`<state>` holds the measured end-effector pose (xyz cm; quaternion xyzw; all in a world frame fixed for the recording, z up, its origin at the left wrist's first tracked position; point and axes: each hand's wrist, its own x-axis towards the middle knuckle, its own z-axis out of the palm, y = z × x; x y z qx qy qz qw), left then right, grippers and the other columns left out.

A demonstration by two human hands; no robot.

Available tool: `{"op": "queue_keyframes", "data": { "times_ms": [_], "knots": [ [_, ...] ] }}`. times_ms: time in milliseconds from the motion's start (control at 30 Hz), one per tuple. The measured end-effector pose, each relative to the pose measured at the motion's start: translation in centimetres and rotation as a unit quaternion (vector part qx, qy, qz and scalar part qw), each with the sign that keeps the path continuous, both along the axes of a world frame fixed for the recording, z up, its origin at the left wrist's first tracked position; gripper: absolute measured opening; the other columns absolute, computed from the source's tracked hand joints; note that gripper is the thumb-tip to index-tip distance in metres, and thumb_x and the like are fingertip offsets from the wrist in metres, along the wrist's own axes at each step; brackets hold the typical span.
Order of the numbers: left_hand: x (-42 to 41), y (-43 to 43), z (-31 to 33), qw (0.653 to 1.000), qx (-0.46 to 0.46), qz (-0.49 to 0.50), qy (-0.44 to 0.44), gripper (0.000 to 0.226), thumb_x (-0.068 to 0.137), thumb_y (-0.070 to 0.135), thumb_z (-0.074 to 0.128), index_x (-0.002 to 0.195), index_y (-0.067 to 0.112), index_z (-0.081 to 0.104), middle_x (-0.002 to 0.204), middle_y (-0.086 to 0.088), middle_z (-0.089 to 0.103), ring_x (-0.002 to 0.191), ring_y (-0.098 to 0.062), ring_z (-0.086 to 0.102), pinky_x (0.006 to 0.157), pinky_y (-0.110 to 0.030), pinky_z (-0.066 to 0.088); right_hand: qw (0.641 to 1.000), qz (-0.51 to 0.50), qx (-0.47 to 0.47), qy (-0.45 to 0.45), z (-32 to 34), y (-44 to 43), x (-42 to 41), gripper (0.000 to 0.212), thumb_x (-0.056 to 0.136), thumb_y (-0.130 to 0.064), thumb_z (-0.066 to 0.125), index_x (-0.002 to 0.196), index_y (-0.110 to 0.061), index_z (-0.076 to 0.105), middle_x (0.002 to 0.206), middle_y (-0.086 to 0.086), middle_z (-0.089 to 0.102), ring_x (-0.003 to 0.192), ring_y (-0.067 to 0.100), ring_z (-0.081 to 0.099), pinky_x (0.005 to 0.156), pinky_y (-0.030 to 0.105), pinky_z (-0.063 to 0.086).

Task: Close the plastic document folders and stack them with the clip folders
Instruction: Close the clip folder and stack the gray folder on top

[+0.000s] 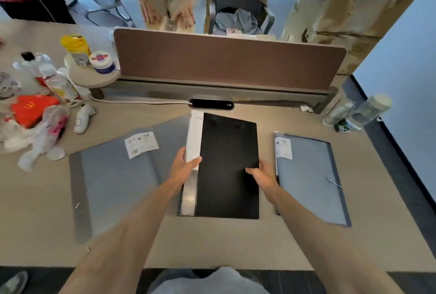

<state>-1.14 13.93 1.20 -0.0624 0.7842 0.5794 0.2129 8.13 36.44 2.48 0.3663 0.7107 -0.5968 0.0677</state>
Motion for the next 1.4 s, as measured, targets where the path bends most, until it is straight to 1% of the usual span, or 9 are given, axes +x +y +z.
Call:
{"op": "queue_keyframes", "data": {
  "times_ms": [233, 400, 600, 667, 800, 1000, 1200, 1333, 1400],
  "knots": [
    [-1.3, 2.9, -2.0, 0.976, -0.157, -0.147, 0.02, 0.06, 0.091, 0.005, 0.055, 0.145, 0.012, 0.03, 0.148, -0.013, 0.029, 0.134, -0.03, 0.035, 0.113, -0.039, 0.029, 0.984, -0.094, 0.14, -0.05, -0.1, 0.6, 0.1, 0.043, 0.093, -0.016, 0.05, 0.137, -0.014, 0.049, 0.14, 0.006, 0.051, 0.129, 0.027, 0.047, 0.109, 0.038, 0.037],
    [-0.7, 6.8, -1.7, 0.94, -0.161, -0.29, 0.083, 0.049, 0.094, 0.003, 0.047, 0.141, 0.015, 0.039, 0.15, -0.006, 0.032, 0.136, -0.023, 0.036, 0.11, -0.028, 0.03, 0.971, -0.154, 0.182, -0.029, -0.2, 1.8, 2.5, 0.028, 0.095, -0.019, 0.05, 0.119, -0.014, 0.062, 0.122, 0.004, 0.062, 0.112, 0.022, 0.056, 0.099, 0.032, 0.044],
    [2.1, 14.0, -1.4, 0.914, -0.114, -0.388, -0.013, 0.048, 0.095, 0.009, 0.048, 0.142, 0.019, 0.038, 0.144, -0.004, 0.045, 0.126, -0.018, 0.046, 0.095, -0.023, 0.04, 0.965, -0.176, 0.188, -0.054, -1.6, 7.3, 6.5, 0.031, 0.093, -0.024, 0.053, 0.117, -0.008, 0.064, 0.121, 0.009, 0.066, 0.112, 0.023, 0.06, 0.09, 0.024, 0.041],
    [2.7, 16.3, -1.4, 0.914, -0.115, -0.386, -0.039, 0.045, 0.096, 0.013, 0.048, 0.14, 0.018, 0.041, 0.142, -0.002, 0.047, 0.124, -0.017, 0.048, 0.091, -0.022, 0.038, 0.96, -0.176, 0.211, -0.055, -1.8, 9.8, 7.5, 0.032, 0.093, -0.025, 0.052, 0.118, -0.008, 0.064, 0.122, 0.01, 0.065, 0.113, 0.024, 0.059, 0.093, 0.027, 0.042],
    [4.1, 19.9, -1.4, 0.916, -0.123, -0.373, -0.078, 0.045, 0.096, 0.011, 0.043, 0.14, 0.019, 0.039, 0.142, -0.002, 0.046, 0.124, -0.017, 0.047, 0.105, -0.033, 0.041, 0.952, -0.188, 0.238, -0.046, -1.9, 15.8, 8.9, 0.034, 0.095, -0.028, 0.051, 0.122, -0.009, 0.061, 0.126, 0.01, 0.06, 0.114, 0.027, 0.057, 0.092, 0.03, 0.044],
    [5.3, 25.8, -1.0, 0.94, -0.087, -0.304, -0.126, 0.046, 0.093, 0.019, 0.053, 0.135, 0.013, 0.037, 0.125, -0.001, 0.052, 0.105, -0.012, 0.049, 0.087, -0.027, 0.041, 0.961, -0.112, 0.208, -0.144, -6.6, 25.4, 9.5, 0.054, 0.081, -0.052, 0.048, 0.115, -0.011, 0.061, 0.115, 0.017, 0.063, 0.097, 0.034, 0.061, 0.087, 0.039, 0.05],
    [6.4, 29.8, -2.5, 0.973, -0.004, -0.139, -0.185, 0.046, 0.085, 0.01, 0.063, 0.124, 0.012, 0.038, 0.115, -0.003, 0.057, 0.101, -0.02, 0.058, 0.085, -0.032, 0.047, 0.959, -0.08, 0.25, -0.108, -7.2, 24.5, 11.5, 0.042, 0.087, -0.032, 0.061, 0.12, -0.007, 0.059, 0.121, 0.013, 0.06, 0.114, 0.036, 0.051, 0.1, 0.038, 0.041],
    [7.4, 30.0, -2.3, 0.964, 0.091, -0.079, -0.237, 0.041, 0.079, 0.016, 0.074, 0.116, 0.011, 0.057, 0.11, -0.009, 0.07, 0.096, -0.025, 0.068, 0.085, -0.039, 0.054, 0.972, -0.139, 0.178, -0.06, -5.6, 24.0, 11.8, 0.018, 0.086, -0.034, 0.058, 0.093, -0.017, 0.057, 0.089, 0.003, 0.068, 0.086, 0.028, 0.062, 0.071, 0.032, 0.045],
    [7.4, 29.0, -2.1, 0.963, 0.113, -0.06, -0.238, 0.04, 0.076, 0.016, 0.076, 0.112, 0.014, 0.059, 0.105, -0.01, 0.071, 0.095, -0.027, 0.069, 0.085, -0.042, 0.056, 0.978, -0.145, 0.147, -0.042, -5.3, 23.8, 12.0, 0.023, 0.087, -0.039, 0.061, 0.083, -0.016, 0.054, 0.076, -0.002, 0.062, 0.073, 0.022, 0.058, 0.061, 0.032, 0.041]
  ]
}}
